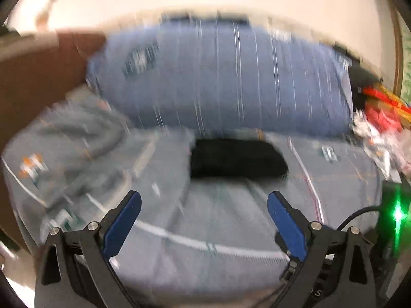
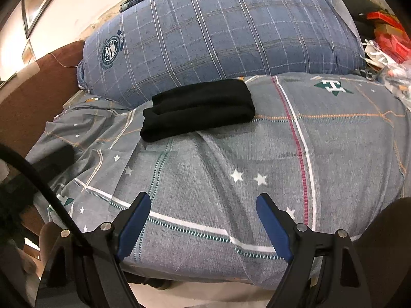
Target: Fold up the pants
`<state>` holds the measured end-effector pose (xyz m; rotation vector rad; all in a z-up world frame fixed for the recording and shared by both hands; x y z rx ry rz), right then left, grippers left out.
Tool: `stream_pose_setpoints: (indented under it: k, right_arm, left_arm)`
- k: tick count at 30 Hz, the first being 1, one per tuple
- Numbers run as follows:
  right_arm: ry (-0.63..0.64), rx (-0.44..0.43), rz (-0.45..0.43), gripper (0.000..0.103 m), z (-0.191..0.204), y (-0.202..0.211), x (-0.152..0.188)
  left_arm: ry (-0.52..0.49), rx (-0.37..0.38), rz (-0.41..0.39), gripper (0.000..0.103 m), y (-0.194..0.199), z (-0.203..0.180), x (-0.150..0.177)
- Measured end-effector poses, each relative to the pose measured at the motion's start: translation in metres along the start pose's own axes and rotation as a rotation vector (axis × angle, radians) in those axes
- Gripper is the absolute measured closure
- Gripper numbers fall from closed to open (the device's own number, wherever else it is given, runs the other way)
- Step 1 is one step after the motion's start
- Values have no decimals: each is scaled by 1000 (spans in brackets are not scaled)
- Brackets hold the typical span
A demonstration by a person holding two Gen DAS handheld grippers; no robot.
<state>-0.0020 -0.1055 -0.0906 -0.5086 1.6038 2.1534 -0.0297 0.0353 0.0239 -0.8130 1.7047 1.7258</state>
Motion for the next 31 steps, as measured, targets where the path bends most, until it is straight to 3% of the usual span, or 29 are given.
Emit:
stream_pose_setpoints:
  k: [3,6,9,12,17,22,31]
  right_arm:
    - [35,8,-22,14,3,2,-12]
    - [67,2,-31,13,9,2,-30]
    - [75,-14,-35,12,16,-4,-51]
    - [79,-20,-38,11,22,-15,-69]
    - [71,21,-34,11,14,-39,-76]
    - [99,39,16,11,12,-60,-72]
    - [117,48,47,10,25,-79,-89]
  left_arm:
    - [-18,-64,-152,0,26,7,-22]
    - [-64,-70,-175,0,22,4,-42]
    - [-103,-25,-104,0,-4,-1,-53]
    - [-92,-35,-5,0,-38,6,-51]
    - [-38,18,131,0,-83,20,-33]
    - [38,76,219,0,-115,25,-31]
    - [91,64,309,0,-152,42,-33]
Point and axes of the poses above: each gripper's, at about its wrist camera, not at the fingertips, and y roughly against the way its jaws point, z to its left, x to its underside, the point moved 10 cm from there along -y, roughly the way its jaws point, and after that the axes turned 10 degrees about z, right-handed, at the moved point
